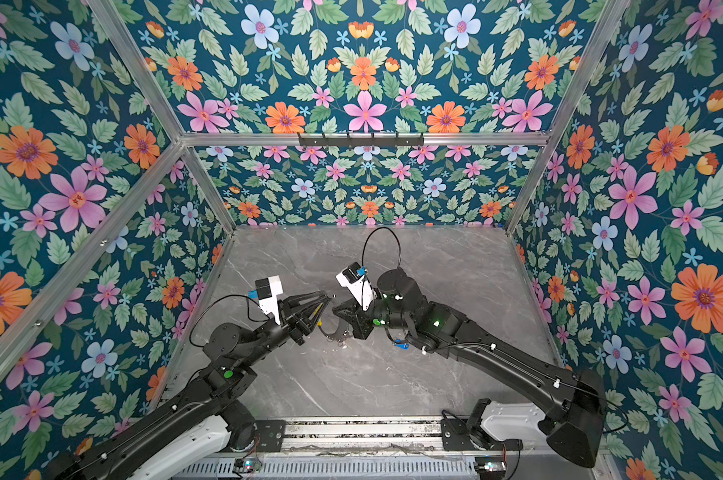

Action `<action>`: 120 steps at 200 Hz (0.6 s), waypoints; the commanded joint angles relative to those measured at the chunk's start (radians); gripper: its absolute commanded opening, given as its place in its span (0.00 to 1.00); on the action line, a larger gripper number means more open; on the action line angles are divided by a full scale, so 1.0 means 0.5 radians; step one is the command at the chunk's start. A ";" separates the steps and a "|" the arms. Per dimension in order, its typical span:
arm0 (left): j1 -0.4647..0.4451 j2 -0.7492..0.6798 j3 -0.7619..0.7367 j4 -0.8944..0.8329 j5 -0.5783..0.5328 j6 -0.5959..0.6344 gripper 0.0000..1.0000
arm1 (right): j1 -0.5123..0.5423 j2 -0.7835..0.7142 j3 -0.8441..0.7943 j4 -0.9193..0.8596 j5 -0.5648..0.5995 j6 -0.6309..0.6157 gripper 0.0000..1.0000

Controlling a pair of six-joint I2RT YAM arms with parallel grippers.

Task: Remove the keys from the keyring
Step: 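Move the right gripper back to the ring and grasp it near the red tag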

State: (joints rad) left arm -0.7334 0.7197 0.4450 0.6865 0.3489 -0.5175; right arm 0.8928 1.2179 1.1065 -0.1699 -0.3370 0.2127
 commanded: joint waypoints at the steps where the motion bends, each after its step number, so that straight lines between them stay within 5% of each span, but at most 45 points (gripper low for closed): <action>1: 0.001 -0.073 -0.004 -0.043 0.054 0.089 0.46 | -0.072 -0.074 -0.047 -0.043 -0.168 0.103 0.00; 34: 0.003 -0.174 0.026 -0.244 0.157 0.156 0.59 | -0.283 -0.270 -0.170 -0.064 -0.436 0.179 0.00; 120: 0.003 -0.031 0.060 -0.239 0.597 0.037 0.62 | -0.456 -0.420 -0.099 -0.058 -1.135 0.147 0.00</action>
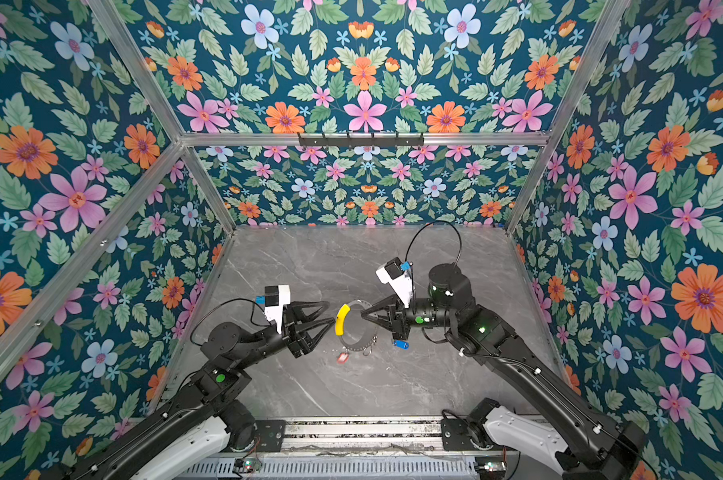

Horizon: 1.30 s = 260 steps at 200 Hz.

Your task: Remove the keys from the keyring

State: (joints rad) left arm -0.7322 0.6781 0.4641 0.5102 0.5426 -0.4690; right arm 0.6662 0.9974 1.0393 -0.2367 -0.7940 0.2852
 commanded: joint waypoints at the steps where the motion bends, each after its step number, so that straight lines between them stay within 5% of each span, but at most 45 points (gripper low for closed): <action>1: 0.003 0.057 0.022 0.117 0.222 -0.063 0.61 | -0.002 0.023 0.037 0.075 -0.225 0.001 0.00; 33: 0.002 0.120 0.023 0.364 0.507 -0.191 0.55 | -0.002 0.081 0.054 0.120 -0.219 0.019 0.00; 99: 0.004 0.300 0.080 0.515 0.594 -0.340 0.00 | -0.003 0.174 0.094 0.197 -0.134 0.088 0.00; 109: 0.004 0.304 0.096 0.473 0.503 -0.352 0.00 | -0.003 0.164 0.104 0.168 -0.034 0.086 0.00; 137: 0.002 0.324 0.137 0.374 0.232 -0.408 0.00 | -0.001 0.012 -0.041 0.290 0.348 0.123 0.53; 162: 0.003 0.319 0.165 0.291 -0.060 -0.473 0.00 | -0.003 -0.127 -0.194 0.445 0.511 0.194 0.72; 168: 0.002 0.316 0.175 0.270 -0.132 -0.489 0.00 | 0.002 -0.158 -0.233 0.483 0.526 0.192 0.88; 176: 0.002 0.316 0.188 0.257 -0.199 -0.500 0.00 | 0.007 -0.197 -0.283 0.527 0.559 0.202 0.91; 201: 0.004 0.327 0.230 0.213 -0.384 -0.543 0.00 | 0.045 -0.265 -0.377 0.592 0.515 0.218 0.92; 217: 0.002 0.326 0.229 0.210 -0.520 -0.592 0.00 | 0.123 -0.266 -0.386 0.529 0.534 0.163 0.83; 232: 0.003 0.322 0.237 0.225 -0.621 -0.636 0.00 | 0.250 -0.228 -0.363 0.414 0.655 0.057 0.73; 260: -0.001 0.334 0.270 0.227 -0.686 -0.713 0.00 | 0.476 -0.103 -0.347 0.330 1.006 -0.099 0.69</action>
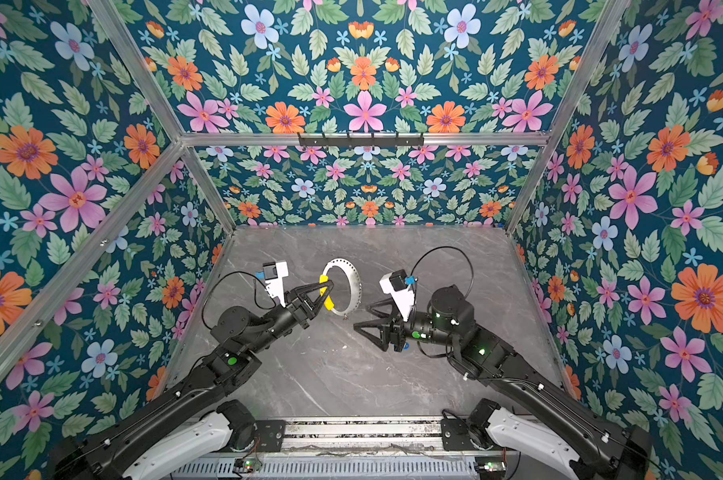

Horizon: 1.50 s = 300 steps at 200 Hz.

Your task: Remove the keys from the keyring

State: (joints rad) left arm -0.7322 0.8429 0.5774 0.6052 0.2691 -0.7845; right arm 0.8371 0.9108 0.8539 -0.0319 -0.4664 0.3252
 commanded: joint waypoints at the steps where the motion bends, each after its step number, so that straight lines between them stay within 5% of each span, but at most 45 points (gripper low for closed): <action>1: -0.001 0.006 0.049 0.032 -0.139 -0.083 0.00 | 0.143 0.074 0.023 -0.082 0.369 -0.182 0.69; 46: -0.002 -0.026 0.067 -0.060 -0.191 -0.122 0.00 | 0.274 0.229 0.013 0.049 0.710 -0.260 0.60; 104: -0.002 -0.048 0.051 -0.093 -0.210 -0.126 0.00 | 0.278 0.368 0.096 0.176 0.748 -0.311 0.54; 188: -0.004 -0.066 0.038 -0.092 -0.216 -0.115 0.00 | 0.280 0.433 0.157 0.185 0.703 -0.353 0.20; 262: -0.005 -0.057 0.033 -0.075 -0.195 -0.129 0.00 | 0.278 0.455 0.162 0.215 0.692 -0.351 0.15; 300: -0.004 -0.054 0.037 -0.078 -0.211 -0.133 0.00 | 0.278 0.464 0.171 0.211 0.670 -0.350 0.00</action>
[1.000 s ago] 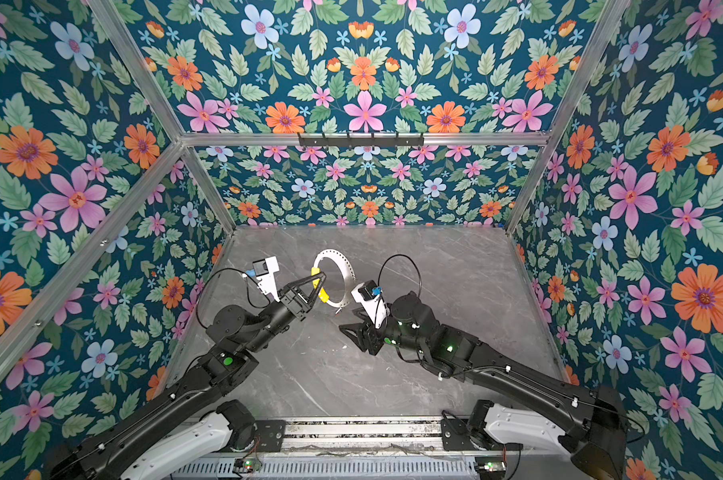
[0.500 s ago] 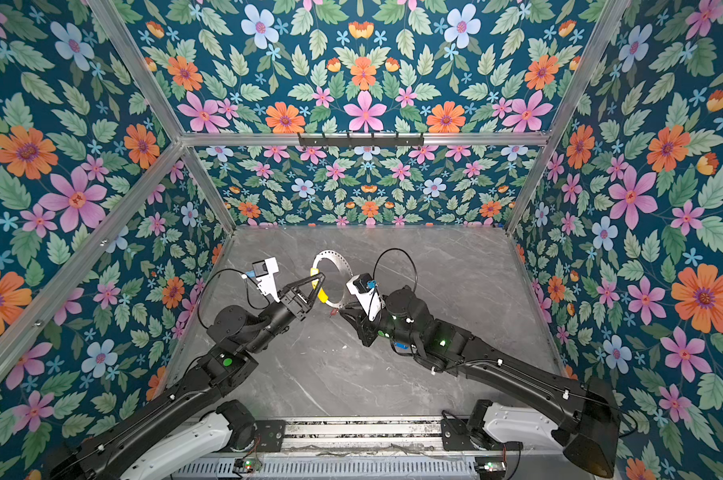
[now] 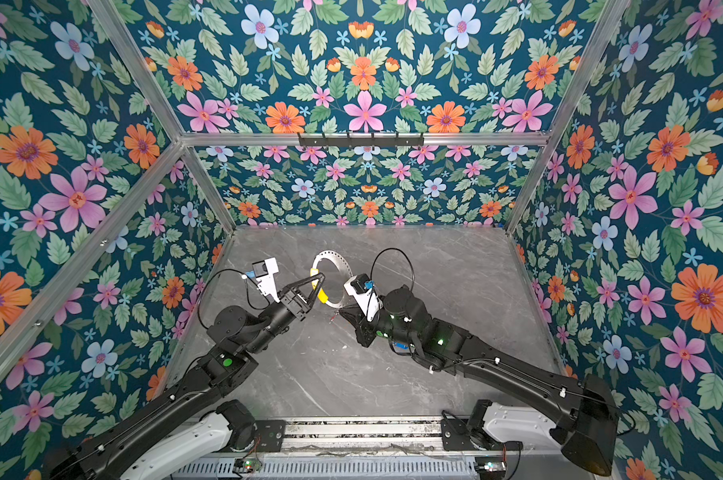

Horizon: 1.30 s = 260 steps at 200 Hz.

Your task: Remove the keys from the keyring

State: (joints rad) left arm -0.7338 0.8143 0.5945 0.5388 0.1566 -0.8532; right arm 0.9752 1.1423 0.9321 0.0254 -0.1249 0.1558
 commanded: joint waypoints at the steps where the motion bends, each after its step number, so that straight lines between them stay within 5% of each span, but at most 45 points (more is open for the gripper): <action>1: -0.001 0.003 0.003 0.053 0.013 0.004 0.00 | 0.001 0.001 0.014 0.095 -0.013 -0.011 0.00; 151: -0.002 0.089 0.049 -0.056 -0.045 -0.072 0.00 | 0.028 -0.171 0.010 -0.054 0.090 -0.051 0.00; 198: 0.001 0.117 0.013 -0.058 0.036 -0.064 0.32 | -0.009 -0.233 0.108 -0.188 0.032 -0.025 0.00; 233: 0.006 0.071 0.035 -0.275 0.100 -0.009 0.40 | -0.317 -0.285 0.067 -0.149 -0.482 0.166 0.00; 260: 0.007 -0.033 0.068 -0.553 0.123 0.115 0.44 | -0.383 -0.299 0.115 -0.303 -0.589 0.109 0.00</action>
State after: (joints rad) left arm -0.7326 0.8303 0.6113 0.3820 0.1936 -0.8658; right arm 0.8017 1.0023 0.9695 -0.0891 -0.2874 0.2066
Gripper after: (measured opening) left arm 0.428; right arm 0.051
